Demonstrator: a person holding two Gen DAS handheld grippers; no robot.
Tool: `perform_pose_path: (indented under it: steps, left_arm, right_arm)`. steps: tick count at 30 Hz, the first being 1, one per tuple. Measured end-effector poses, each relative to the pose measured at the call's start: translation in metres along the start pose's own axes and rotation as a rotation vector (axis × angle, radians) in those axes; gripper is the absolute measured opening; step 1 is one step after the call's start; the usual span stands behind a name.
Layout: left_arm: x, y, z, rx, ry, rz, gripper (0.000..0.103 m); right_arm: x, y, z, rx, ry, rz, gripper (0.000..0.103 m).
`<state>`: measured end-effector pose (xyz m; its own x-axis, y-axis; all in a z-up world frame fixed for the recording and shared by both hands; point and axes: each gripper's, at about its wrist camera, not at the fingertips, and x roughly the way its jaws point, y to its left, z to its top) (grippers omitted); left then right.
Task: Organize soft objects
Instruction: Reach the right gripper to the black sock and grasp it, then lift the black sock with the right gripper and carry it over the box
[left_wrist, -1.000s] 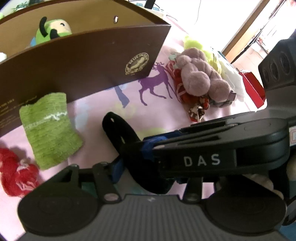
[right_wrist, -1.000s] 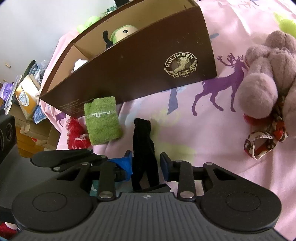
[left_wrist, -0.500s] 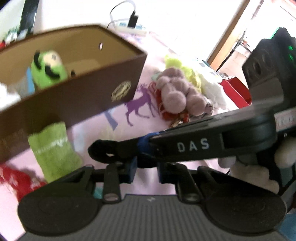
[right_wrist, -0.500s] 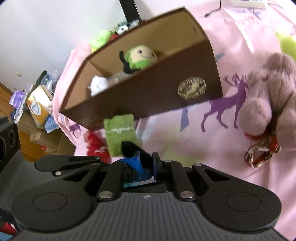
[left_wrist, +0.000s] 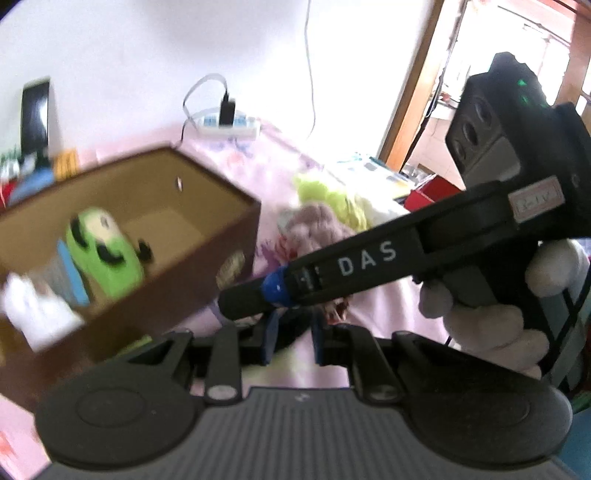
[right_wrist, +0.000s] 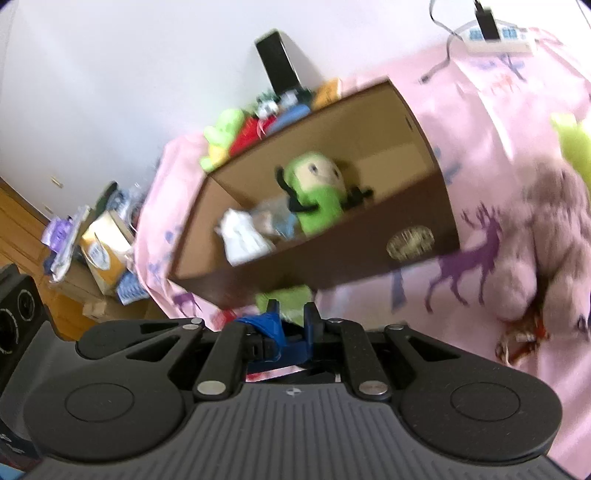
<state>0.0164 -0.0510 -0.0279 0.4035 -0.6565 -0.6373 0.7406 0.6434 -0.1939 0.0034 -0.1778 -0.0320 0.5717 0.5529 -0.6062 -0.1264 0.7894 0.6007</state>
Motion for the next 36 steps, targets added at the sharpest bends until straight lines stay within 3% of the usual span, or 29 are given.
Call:
perform_pose_path:
  steps: [7, 10, 14, 16, 17, 25, 29, 36]
  left_arm:
    - [-0.024, 0.023, 0.033, 0.078, -0.081, 0.044, 0.011]
    - [-0.029, 0.032, 0.036, 0.094, -0.079, 0.049, 0.011]
    - [-0.023, 0.035, 0.017, 0.071, -0.027, 0.025, 0.012]
    - [-0.012, 0.033, 0.003, 0.071, 0.02, 0.002, 0.033]
    - [-0.007, 0.033, -0.002, 0.072, 0.037, -0.003, 0.052]
    - [0.053, 0.036, -0.034, 0.069, 0.209, -0.063, 0.054]
    - [0.083, 0.036, -0.042, 0.07, 0.286, -0.041, 0.055]
    - [0.097, 0.035, -0.048, 0.074, 0.308, 0.012, 0.057]
  right_arm:
    - [0.0, 0.024, 0.039, -0.042, -0.082, 0.072, 0.0]
    - [0.008, 0.029, 0.048, -0.057, -0.085, 0.081, 0.0]
    - [0.019, 0.021, 0.039, -0.077, -0.018, 0.043, 0.002]
    - [0.022, 0.008, 0.032, -0.048, 0.014, -0.008, 0.003]
    - [0.024, 0.0, 0.028, -0.027, 0.029, -0.041, 0.003]
    - [0.028, -0.047, -0.001, 0.14, 0.133, -0.219, 0.006]
    - [0.034, -0.054, -0.015, 0.197, 0.16, -0.256, 0.007]
    - [0.054, -0.055, -0.028, 0.206, 0.211, -0.303, 0.007]
